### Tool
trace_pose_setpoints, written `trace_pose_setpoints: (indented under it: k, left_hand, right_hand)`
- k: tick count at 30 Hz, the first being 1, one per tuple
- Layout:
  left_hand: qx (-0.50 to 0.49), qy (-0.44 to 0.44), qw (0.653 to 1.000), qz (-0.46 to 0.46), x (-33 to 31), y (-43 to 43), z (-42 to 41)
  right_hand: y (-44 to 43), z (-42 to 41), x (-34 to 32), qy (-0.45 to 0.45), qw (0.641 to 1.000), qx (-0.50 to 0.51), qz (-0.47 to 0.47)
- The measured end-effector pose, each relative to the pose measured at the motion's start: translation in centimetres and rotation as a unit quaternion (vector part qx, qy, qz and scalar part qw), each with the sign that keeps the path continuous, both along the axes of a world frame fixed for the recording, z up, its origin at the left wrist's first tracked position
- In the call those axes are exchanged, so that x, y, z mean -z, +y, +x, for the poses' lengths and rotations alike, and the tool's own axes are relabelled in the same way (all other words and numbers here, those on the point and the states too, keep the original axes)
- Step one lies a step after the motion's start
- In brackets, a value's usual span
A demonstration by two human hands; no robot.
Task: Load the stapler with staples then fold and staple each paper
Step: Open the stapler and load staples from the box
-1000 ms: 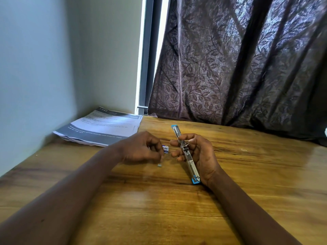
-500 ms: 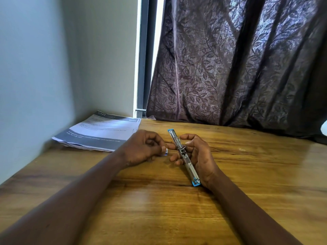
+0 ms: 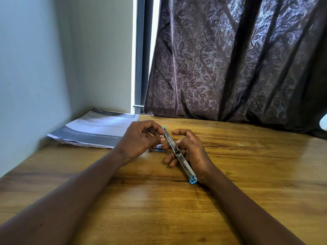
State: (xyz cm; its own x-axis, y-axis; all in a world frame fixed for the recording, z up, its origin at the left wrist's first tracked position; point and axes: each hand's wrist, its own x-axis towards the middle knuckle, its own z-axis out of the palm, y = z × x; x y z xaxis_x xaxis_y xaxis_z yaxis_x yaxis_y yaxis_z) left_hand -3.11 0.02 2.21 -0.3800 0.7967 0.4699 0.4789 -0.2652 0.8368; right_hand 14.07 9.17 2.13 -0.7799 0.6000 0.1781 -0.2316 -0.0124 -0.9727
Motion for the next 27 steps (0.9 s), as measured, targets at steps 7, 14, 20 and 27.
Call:
trace_pose_setpoints:
  k: [7,14,20,27]
  left_hand:
    - [0.006,0.024,1.0,0.009,0.2,0.2,0.1]
    - [-0.065,0.154,0.986,0.017,-0.1,0.2,0.7]
    - [-0.05,0.16,0.986,0.015,-0.6,-0.3,1.1]
    - [-0.06,0.188,0.98,0.005,-0.7,-0.3,1.1]
  right_hand:
    - [-0.1,-0.2,0.4,-0.012,0.999,0.001,0.041]
    - [-0.2,-0.3,0.6,-0.02,0.998,-0.006,0.057]
    - [-0.3,-0.1,0.5,-0.027,0.997,-0.006,0.066]
    - [-0.3,-0.2,0.6,-0.026,0.997,0.007,0.076]
